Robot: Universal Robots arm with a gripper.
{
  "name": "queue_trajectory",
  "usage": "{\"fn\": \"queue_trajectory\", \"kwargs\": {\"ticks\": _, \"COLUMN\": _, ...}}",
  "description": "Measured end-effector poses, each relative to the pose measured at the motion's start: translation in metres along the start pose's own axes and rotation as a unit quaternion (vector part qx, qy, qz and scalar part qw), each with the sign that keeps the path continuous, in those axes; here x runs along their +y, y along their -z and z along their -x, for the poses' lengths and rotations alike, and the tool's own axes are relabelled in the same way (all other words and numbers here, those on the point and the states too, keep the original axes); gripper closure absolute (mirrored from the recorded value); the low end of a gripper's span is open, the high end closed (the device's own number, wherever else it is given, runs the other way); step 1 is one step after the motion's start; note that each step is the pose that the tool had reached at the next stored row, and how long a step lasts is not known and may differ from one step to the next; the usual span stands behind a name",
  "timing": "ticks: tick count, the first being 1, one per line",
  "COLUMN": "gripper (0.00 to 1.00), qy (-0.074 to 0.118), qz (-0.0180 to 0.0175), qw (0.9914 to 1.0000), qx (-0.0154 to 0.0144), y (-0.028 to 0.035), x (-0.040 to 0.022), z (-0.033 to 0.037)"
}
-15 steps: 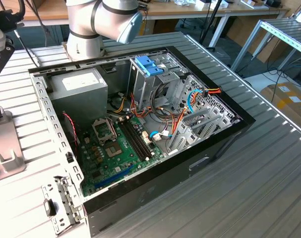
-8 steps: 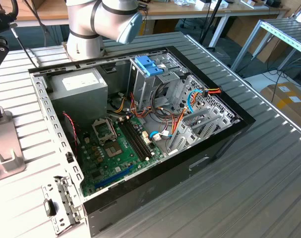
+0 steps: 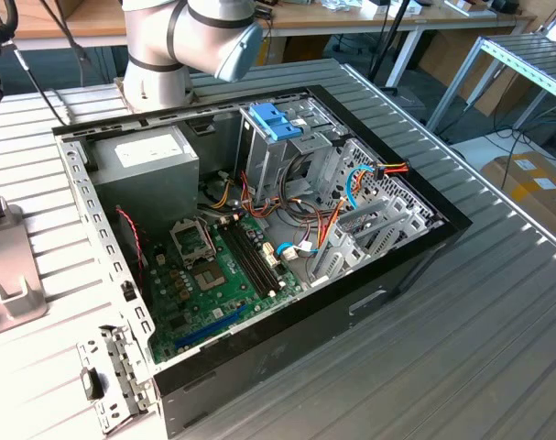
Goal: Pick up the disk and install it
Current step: 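Reach for the disk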
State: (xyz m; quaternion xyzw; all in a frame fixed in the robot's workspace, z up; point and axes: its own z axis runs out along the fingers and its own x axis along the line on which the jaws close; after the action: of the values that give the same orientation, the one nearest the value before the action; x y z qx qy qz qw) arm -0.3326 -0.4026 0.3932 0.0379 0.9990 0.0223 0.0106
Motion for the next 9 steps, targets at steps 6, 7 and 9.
{"fn": "queue_trajectory", "kwargs": {"ticks": 6, "gripper": 0.89, "qy": 0.0, "qz": 0.0, "qw": 1.0, "qx": 0.0, "y": 0.0002, "x": -0.0007, "z": -0.0089}}
{"fn": "queue_trajectory", "kwargs": {"ticks": 7, "gripper": 0.89, "qy": 0.0, "qz": 0.0, "qw": 1.0, "qx": 0.0, "y": 0.0002, "x": -0.0008, "z": -0.01}}
{"fn": "queue_trajectory", "kwargs": {"ticks": 9, "gripper": 0.89, "qy": 0.0, "qz": 0.0, "qw": 1.0, "qx": 0.0, "y": 0.0003, "x": -0.0011, "z": -0.014}}
